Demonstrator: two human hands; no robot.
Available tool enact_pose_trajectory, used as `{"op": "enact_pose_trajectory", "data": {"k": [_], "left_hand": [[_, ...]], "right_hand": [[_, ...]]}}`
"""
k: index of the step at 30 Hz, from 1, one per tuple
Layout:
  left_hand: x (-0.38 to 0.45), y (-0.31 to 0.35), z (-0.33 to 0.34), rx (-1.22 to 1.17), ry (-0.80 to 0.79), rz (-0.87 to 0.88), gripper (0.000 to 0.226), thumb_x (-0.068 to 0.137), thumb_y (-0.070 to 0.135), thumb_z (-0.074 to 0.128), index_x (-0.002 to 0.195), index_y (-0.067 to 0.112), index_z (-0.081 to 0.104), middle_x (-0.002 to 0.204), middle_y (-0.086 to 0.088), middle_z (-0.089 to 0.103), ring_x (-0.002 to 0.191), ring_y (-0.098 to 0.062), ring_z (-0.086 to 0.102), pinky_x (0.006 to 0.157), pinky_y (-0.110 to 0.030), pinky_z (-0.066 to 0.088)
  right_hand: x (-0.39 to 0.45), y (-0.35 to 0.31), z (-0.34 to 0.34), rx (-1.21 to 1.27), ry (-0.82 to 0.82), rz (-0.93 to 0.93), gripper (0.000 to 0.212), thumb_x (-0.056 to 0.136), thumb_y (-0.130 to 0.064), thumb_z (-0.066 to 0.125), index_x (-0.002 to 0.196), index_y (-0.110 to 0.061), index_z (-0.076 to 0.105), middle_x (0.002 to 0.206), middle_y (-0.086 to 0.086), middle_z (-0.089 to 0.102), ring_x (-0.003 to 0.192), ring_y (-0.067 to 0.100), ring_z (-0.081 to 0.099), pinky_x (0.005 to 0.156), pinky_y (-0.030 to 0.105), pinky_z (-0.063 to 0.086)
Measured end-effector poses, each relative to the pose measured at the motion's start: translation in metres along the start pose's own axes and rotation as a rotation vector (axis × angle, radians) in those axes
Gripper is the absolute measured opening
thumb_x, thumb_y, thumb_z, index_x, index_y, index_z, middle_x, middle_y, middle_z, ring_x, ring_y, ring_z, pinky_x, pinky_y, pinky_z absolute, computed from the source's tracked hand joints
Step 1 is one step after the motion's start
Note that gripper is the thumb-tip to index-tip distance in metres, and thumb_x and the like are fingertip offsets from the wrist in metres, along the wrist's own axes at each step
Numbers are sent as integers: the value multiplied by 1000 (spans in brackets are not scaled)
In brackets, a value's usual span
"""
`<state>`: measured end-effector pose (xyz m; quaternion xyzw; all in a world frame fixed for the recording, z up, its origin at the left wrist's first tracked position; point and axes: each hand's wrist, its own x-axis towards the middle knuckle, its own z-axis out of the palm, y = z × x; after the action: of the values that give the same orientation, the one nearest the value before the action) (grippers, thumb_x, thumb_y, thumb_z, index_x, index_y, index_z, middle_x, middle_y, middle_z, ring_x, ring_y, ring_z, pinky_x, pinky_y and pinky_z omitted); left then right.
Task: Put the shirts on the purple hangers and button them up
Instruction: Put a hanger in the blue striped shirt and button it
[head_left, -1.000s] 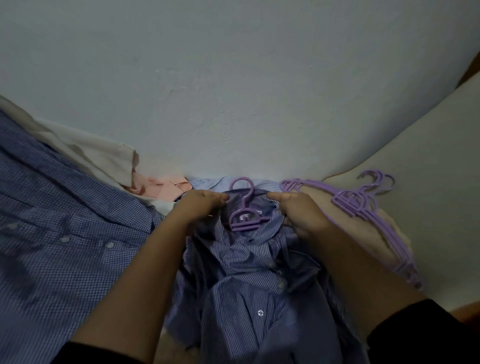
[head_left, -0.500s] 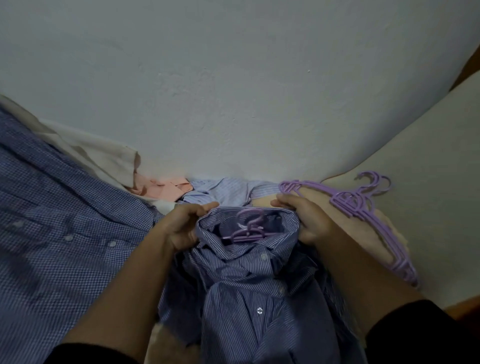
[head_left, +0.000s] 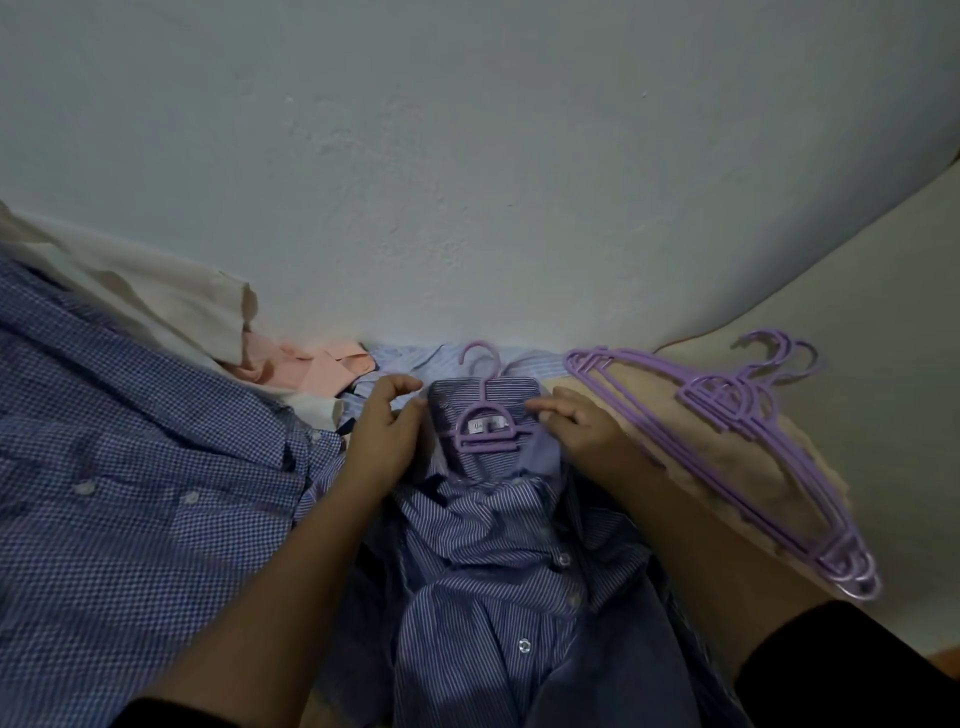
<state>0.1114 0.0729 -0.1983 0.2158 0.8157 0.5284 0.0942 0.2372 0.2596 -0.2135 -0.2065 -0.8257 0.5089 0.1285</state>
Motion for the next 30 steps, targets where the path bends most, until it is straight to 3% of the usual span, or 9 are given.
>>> {"op": "enact_pose_trajectory", "data": {"k": [2, 6, 8, 10, 13, 18, 22, 24, 30], "left_hand": [[1, -10, 3, 21, -69, -4, 22, 99, 10, 39, 92, 27, 49, 69, -2, 46, 57, -14, 41, 53, -24, 33], [3, -24, 9, 52, -214, -75, 23, 93, -5, 41, 100, 16, 47, 65, -5, 43, 41, -4, 37, 41, -16, 30], [7, -33, 13, 105, -225, -53, 24, 92, 1, 51, 103, 23, 48, 88, -10, 54, 60, -10, 50, 52, -17, 40], [13, -42, 16, 189, -206, -6, 27, 90, 12, 62, 105, 31, 50, 112, -9, 52, 89, -20, 56, 74, -29, 48], [18, -48, 21, 363, -164, 79, 42, 82, 28, 73, 121, 25, 57, 122, -2, 46, 114, -22, 47, 96, -35, 42], [29, -47, 31, 490, -49, 94, 66, 75, 51, 73, 134, 34, 50, 146, -1, 33, 135, -23, 28, 110, -45, 27], [40, -57, 35, 426, -93, 79, 79, 68, 63, 66, 139, 34, 45, 147, 0, 34, 135, -22, 30, 110, -46, 29], [44, -63, 36, 399, -95, 75, 86, 61, 71, 56, 139, 36, 45, 145, 1, 35, 134, -20, 30, 110, -46, 29], [51, -76, 39, 338, -102, 95, 88, 58, 75, 51, 137, 38, 45, 141, 3, 40, 130, -17, 32, 107, -38, 30]], "right_hand": [[3, 0, 3, 14, -53, 27, 36, 96, -4, 42, 126, -14, 58, 139, 5, 47, 131, 14, 39, 96, 13, 27], [7, 15, 11, -115, -133, 51, 54, 90, -3, 46, 139, -27, 44, 145, -4, 41, 128, 24, 46, 103, 30, 37], [13, 26, 18, -175, -94, 5, 51, 91, -9, 53, 139, -26, 45, 145, 2, 42, 133, 20, 40, 106, 26, 29], [20, 34, 24, -227, -33, -33, 48, 90, -15, 59, 136, -22, 49, 143, 10, 43, 134, 22, 37, 108, 26, 25], [32, 38, 31, -339, 50, -91, 50, 85, -25, 67, 133, -18, 54, 138, 16, 47, 131, 29, 39, 109, 36, 28], [63, 33, 43, -421, 144, -183, 62, 73, -38, 65, 127, -8, 57, 126, 12, 58, 119, 31, 49, 103, 39, 35], [90, 33, 44, -489, 18, -186, 76, 76, -38, 75, 140, -13, 42, 142, 6, 44, 133, 24, 35, 109, 30, 23], [101, 34, 45, -527, -64, -162, 84, 75, -41, 75, 145, -17, 33, 148, 3, 37, 137, 22, 29, 111, 31, 21], [124, 33, 49, -664, -269, -58, 99, 74, -47, 73, 150, -24, 14, 151, 2, 28, 139, 24, 22, 111, 38, 20]]}}
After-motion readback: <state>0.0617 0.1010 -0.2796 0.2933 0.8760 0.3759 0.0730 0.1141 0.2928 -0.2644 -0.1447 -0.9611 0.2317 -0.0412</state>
